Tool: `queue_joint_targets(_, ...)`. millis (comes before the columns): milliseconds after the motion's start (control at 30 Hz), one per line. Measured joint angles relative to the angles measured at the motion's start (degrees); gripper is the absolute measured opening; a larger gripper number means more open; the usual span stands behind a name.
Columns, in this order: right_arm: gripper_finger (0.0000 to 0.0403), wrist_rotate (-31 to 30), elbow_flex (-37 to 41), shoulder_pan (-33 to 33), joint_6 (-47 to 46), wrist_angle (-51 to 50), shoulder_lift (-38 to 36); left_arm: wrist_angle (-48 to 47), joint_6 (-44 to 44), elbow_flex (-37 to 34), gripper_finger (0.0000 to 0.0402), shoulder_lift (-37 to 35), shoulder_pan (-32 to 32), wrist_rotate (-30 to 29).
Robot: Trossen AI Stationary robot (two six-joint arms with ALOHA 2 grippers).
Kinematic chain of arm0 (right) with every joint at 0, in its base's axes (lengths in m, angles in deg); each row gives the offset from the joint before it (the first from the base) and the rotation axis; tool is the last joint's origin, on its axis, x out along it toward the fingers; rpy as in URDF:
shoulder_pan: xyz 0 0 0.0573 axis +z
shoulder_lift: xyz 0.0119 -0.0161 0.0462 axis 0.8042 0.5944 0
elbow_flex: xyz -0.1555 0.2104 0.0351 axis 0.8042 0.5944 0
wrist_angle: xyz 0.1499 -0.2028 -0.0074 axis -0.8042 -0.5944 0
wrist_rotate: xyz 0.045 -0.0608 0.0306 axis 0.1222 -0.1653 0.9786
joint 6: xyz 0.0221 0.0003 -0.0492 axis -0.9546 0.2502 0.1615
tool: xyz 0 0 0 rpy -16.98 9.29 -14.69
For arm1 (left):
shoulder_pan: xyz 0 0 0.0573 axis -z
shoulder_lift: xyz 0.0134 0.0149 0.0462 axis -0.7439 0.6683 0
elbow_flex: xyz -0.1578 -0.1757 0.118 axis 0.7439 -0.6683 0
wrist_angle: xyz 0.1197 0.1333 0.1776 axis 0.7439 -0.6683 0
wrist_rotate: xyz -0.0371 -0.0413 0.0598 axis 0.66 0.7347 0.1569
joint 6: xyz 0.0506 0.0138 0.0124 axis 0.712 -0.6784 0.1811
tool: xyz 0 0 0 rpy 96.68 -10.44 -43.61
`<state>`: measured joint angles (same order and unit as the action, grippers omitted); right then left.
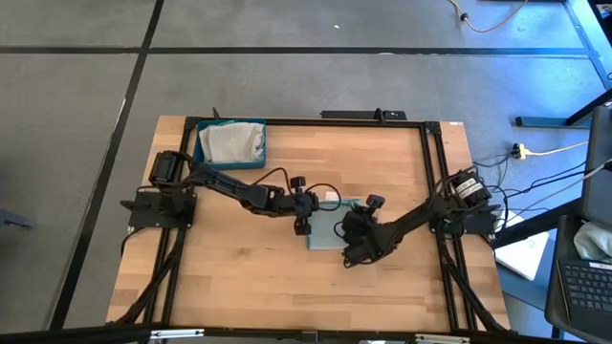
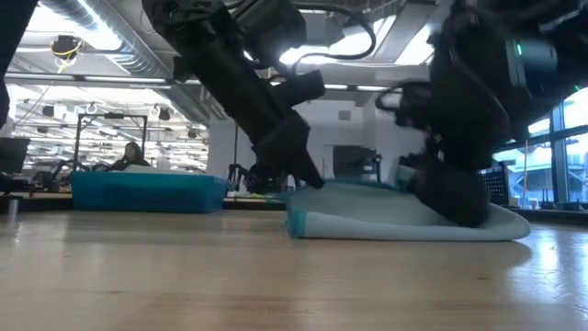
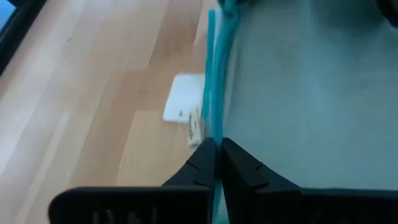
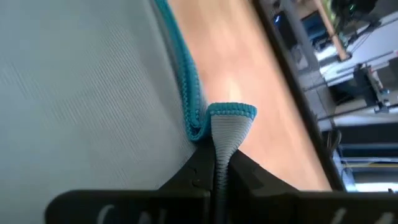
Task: Fold microfiber towels
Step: Fold the light blue towel, then put the light blue towel into the blue bin
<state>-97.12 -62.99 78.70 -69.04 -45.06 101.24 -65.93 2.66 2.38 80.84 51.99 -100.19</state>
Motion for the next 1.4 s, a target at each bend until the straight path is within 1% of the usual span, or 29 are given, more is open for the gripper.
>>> queue_joint_targets(67,0.0022,1.0,1.2,-0.3,0.3,0.2,0.1,-0.5,0.2,-0.2,0.0016,-0.2,0.1,-1.2)
queue_joint_targets(200,0.0045,1.2,2.1,-0.5,0.1,2.0,0.1,0.0,0.4,-0.2,0.0035,-0.3,0.3,-1.1)
queue_joint_targets(400,0.0104,0.9,1.9,0.3,0.4,3.3,0.1,-0.3,0.2,-0.2,0.0054,-0.3,0.3,-0.7)
queue_joint_targets(533,0.0150,-3.1,1.6,1.7,0.3,3.6,0.1,-0.5,-1.2,-0.2,0.0057,-0.3,1.5,-0.3)
queue_joint_targets(667,0.0187,-7.9,1.5,3.4,0.3,3.4,0.1,-0.3,-3.2,-0.2,0.0057,-0.3,4.2,5.3)
queue_joint_targets(800,0.0202,-10.9,1.4,5.3,0.3,1.6,-0.5,2.4,-3.6,-0.1,0.0057,-0.3,7.4,9.1)
queue_joint_targets(867,0.0204,-11.9,0.5,6.1,-0.2,-0.5,-1.1,3.4,-3.6,-0.1,0.0057,-0.3,8.6,9.6)
queue_joint_targets(967,0.0204,-11.5,-0.8,7.4,-0.2,-1.3,-2.9,3.2,-4.5,-0.1,0.0057,-0.3,9.5,9.4)
queue_joint_targets(1033,0.0204,-9.1,-1.4,8.0,-0.2,-0.4,-4.5,2.8,-4.9,-0.1,0.0057,-0.3,9.9,9.3)
queue_joint_targets(1067,0.0204,-6.7,-1.6,8.3,-0.3,0.6,-5.3,2.6,-5.6,-0.1,0.0057,-0.3,10.0,9.3)
queue_joint_targets(1133,0.0204,-0.7,-1.8,8.8,0.9,2.8,-6.6,2.2,-6.2,-0.1,0.0057,-0.2,10.3,9.3)
queue_joint_targets(1200,0.0204,6.6,-1.8,9.5,3.5,6.0,-7.3,1.4,-6.7,0.0,0.0057,0.3,10.7,9.3)
queue_joint_targets(1300,0.0204,16.6,-1.8,10.9,7.3,10.9,-7.9,-0.6,-5.3,-0.1,0.0057,0.3,11.4,8.9)
queue_joint_targets(1400,0.0204,22.7,-1.8,12.2,11.4,15.5,-8.4,-2.1,-0.9,-0.1,0.0057,0.3,12.0,8.9)
